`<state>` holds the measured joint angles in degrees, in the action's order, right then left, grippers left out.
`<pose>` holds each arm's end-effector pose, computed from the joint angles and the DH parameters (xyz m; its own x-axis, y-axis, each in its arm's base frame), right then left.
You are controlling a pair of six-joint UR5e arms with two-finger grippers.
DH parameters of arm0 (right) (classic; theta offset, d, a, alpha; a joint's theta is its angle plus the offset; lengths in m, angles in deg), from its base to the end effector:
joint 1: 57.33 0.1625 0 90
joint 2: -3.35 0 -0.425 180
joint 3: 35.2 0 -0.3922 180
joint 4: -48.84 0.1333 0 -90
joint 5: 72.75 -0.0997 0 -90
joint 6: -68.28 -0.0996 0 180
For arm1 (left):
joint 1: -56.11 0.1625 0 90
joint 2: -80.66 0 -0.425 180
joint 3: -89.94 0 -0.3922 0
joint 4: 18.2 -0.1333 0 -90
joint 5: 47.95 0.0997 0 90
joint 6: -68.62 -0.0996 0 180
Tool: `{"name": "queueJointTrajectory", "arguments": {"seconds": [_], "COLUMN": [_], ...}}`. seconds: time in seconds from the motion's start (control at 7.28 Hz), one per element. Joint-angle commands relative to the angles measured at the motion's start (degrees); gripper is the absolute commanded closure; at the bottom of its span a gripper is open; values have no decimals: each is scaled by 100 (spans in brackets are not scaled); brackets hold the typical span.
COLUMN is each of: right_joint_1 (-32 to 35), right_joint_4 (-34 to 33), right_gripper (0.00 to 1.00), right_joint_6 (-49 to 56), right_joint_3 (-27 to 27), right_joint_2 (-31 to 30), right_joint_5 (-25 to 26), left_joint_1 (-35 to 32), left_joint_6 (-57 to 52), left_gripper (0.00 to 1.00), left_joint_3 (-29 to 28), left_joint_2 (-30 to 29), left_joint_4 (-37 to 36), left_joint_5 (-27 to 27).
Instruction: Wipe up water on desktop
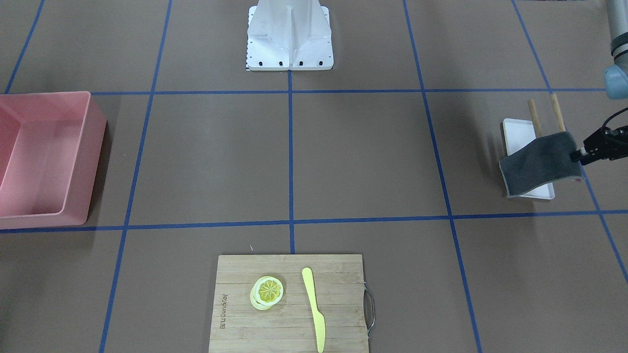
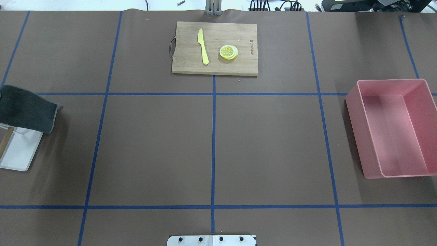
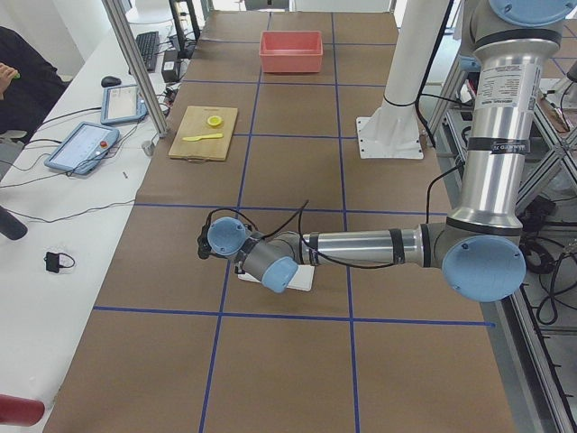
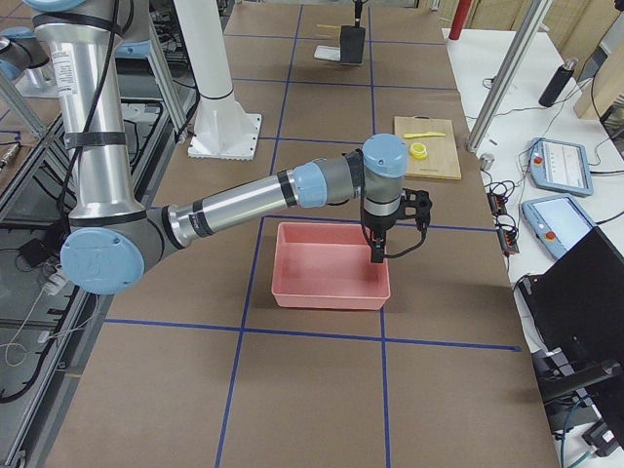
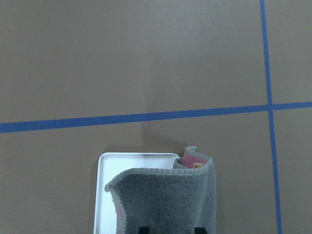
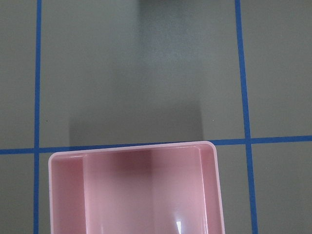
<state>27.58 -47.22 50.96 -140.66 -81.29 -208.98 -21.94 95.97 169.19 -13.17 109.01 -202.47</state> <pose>0.0150 -0.5236 0.4875 0.6678 0.0532 0.7425 -0.1184 0.9923 0.0353 0.0663 -0.5230 0.6205 0.3722 0.0867 -0.9241 -0.0088 0.9959 0.0899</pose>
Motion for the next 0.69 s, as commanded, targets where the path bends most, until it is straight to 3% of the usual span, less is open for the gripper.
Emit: {"name": "queueJointTrajectory", "arguments": {"seconds": [0.0, 0.55], "right_joint_1": [0, 0], "right_joint_4": [-1, -1], "right_gripper": [0, 0], "right_joint_6": [0, 0], "right_joint_3": [0, 9], "right_joint_2": [0, -18], "right_joint_5": [0, 0], "left_joint_1": [9, 9], "left_joint_6": [-1, 17], "left_gripper": [65, 68], "left_joint_3": [-6, 12], "left_joint_2": [-12, -21], "left_joint_4": [-3, 23], "left_joint_5": [0, -9]}}
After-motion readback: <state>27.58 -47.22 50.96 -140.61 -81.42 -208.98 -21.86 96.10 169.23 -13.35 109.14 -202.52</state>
